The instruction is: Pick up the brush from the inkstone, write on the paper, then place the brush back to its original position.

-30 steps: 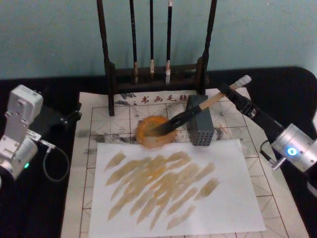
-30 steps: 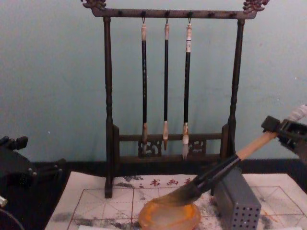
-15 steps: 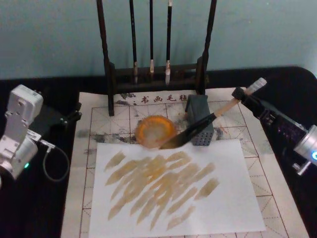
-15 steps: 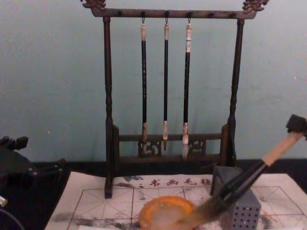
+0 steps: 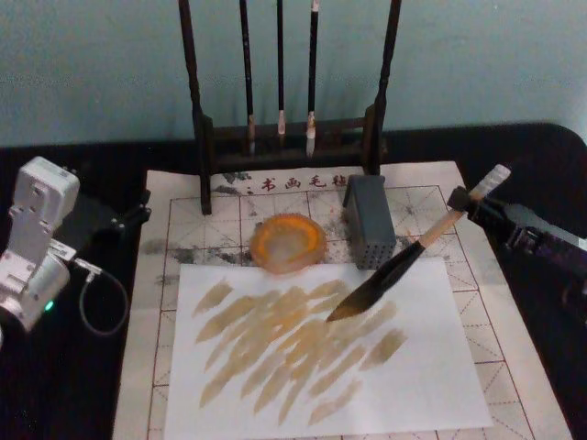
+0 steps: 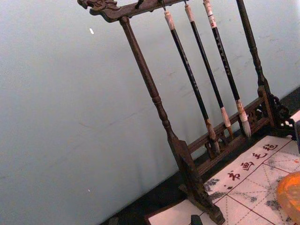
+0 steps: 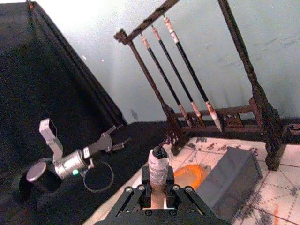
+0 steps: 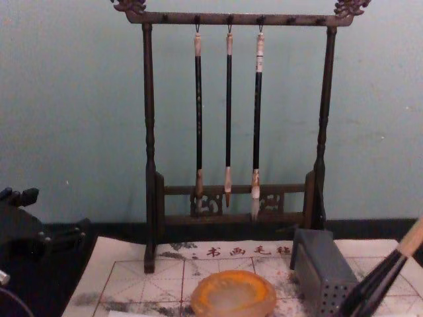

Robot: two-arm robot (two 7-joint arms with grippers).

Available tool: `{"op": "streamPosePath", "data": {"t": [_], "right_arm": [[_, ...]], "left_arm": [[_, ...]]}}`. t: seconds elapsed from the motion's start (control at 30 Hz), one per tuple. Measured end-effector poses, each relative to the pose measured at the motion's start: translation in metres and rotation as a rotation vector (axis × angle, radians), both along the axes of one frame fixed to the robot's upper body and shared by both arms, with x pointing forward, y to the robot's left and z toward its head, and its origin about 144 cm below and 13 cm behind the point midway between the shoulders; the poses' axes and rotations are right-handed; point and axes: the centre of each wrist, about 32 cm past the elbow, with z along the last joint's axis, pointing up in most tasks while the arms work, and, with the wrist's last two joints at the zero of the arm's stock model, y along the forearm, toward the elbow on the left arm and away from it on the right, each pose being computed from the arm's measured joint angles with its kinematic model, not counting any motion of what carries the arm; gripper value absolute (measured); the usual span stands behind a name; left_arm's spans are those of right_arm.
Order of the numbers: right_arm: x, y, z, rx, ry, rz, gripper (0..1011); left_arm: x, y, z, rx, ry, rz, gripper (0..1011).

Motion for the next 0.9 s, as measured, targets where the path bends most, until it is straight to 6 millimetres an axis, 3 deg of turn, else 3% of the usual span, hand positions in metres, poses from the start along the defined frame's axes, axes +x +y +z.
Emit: {"op": "streamPosePath", "data": {"t": [0.9], "right_arm": [[-0.004, -0.012, 0.014, -0.15, -0.005, 0.136, 177]], "left_arm": [[0.0, 0.0, 0.0, 0.0, 0.0, 0.0, 1001]]}}
